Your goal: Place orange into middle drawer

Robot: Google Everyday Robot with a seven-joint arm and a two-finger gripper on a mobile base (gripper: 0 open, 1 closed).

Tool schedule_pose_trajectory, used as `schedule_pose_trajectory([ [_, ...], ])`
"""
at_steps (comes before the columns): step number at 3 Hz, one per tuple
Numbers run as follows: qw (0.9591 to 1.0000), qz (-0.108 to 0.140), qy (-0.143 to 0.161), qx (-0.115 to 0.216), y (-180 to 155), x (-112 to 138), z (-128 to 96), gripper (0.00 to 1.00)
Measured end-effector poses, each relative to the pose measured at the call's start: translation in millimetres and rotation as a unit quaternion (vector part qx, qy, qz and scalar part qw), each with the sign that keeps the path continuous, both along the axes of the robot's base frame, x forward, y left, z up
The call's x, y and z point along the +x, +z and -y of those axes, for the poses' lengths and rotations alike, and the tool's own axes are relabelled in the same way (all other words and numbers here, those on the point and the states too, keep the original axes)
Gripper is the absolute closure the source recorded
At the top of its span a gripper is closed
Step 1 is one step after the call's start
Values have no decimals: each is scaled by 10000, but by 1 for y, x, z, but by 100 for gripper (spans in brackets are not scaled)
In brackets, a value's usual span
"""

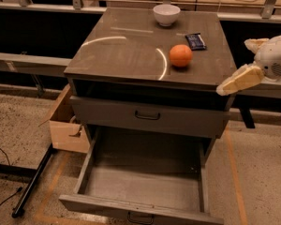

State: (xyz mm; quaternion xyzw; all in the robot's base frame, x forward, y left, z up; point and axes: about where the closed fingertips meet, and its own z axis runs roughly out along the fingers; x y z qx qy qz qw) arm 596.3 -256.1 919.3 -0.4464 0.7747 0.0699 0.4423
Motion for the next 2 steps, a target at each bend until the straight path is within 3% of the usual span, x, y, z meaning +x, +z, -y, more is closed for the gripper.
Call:
schedule_pose_trajectory([
  [1, 9968, 468, -335, 561, 0, 41, -3, 0],
  [2, 9903, 822, -458, 1020, -1, 75, -11, 0],
])
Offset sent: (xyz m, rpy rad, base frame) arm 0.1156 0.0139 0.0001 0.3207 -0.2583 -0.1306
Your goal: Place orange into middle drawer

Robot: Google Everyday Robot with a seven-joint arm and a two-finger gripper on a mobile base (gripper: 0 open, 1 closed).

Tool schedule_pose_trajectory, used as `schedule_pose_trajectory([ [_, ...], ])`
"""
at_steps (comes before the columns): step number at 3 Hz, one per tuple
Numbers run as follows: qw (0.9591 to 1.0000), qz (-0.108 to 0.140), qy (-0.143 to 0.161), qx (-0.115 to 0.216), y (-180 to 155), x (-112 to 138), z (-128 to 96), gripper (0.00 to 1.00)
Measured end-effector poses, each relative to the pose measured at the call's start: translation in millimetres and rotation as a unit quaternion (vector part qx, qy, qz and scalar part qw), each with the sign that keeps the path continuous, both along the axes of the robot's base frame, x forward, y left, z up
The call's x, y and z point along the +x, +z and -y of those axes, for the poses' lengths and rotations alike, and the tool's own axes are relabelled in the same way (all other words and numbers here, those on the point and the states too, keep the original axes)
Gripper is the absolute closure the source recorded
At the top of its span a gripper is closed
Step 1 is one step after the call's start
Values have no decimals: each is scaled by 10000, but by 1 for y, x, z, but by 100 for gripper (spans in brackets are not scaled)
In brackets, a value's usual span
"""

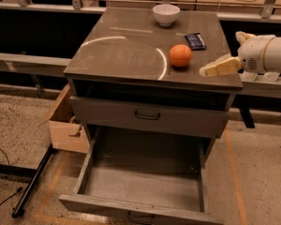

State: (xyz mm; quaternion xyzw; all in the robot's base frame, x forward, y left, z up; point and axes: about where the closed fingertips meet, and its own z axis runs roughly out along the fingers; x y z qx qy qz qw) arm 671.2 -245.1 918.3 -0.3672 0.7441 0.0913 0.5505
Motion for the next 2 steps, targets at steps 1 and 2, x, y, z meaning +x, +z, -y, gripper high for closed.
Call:
schedule_pose_trajectory([
  [1, 9994, 24, 87, 332, -18, 29, -22, 0],
  [2, 9986, -113, 212, 467, -32, 41, -39, 0],
])
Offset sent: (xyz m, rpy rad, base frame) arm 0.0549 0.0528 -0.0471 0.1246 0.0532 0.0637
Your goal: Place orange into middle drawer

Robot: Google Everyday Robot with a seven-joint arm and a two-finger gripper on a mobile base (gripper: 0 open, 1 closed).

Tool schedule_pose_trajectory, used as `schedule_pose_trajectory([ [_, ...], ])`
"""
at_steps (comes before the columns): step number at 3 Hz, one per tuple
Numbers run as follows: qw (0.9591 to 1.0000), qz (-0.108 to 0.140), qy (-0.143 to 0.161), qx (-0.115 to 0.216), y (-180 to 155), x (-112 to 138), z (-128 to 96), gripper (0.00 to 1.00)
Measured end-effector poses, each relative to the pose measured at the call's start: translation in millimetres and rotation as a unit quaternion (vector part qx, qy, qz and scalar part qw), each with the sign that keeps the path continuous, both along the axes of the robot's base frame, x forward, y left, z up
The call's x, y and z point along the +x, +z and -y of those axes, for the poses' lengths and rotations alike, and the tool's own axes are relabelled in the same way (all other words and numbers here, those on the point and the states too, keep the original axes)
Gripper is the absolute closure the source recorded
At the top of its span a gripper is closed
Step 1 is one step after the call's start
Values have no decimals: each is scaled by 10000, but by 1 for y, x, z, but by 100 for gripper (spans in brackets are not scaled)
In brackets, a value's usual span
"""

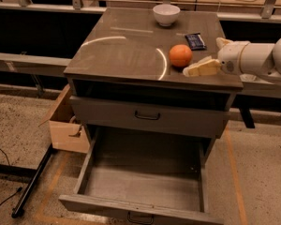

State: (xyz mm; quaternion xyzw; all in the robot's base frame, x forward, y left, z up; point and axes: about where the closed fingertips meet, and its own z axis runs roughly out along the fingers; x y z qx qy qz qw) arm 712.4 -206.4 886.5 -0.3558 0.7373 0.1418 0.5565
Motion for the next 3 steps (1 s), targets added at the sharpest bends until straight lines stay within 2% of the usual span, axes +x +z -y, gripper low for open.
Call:
schedule_pose_trajectory([
  [2, 9991, -64, 311, 278, -11, 24, -37, 0],
  [3, 9983, -97, 437, 362, -18, 31, -47, 18],
])
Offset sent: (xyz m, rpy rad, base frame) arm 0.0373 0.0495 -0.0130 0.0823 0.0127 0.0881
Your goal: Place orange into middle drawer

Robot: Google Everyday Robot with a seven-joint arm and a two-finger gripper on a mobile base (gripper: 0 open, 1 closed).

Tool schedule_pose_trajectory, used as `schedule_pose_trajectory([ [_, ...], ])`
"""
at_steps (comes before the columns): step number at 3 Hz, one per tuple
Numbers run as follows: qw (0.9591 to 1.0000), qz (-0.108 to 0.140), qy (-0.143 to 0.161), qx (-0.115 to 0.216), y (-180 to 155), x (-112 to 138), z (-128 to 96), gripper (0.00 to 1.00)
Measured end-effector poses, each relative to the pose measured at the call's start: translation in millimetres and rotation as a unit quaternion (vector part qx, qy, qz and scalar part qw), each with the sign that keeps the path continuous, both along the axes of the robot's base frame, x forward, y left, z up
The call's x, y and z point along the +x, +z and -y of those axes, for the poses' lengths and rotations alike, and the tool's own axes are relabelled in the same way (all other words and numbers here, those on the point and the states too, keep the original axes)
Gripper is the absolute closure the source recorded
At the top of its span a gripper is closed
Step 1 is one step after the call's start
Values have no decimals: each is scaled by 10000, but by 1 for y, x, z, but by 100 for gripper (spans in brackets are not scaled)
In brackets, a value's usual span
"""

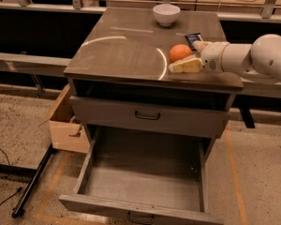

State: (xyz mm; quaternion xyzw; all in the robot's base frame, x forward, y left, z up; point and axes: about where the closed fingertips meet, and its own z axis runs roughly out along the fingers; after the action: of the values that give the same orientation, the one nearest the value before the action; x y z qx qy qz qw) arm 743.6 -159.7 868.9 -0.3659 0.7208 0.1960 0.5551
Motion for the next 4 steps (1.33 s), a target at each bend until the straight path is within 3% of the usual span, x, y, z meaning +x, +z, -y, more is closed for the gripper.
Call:
schedule_pose_trajectory([
  [2, 9996, -36, 262, 50, -9, 1, -14, 64],
  [3, 9990, 69, 424, 137, 16, -26, -7, 88],
  [4, 9974, 50, 677, 250, 38, -76, 10, 100],
])
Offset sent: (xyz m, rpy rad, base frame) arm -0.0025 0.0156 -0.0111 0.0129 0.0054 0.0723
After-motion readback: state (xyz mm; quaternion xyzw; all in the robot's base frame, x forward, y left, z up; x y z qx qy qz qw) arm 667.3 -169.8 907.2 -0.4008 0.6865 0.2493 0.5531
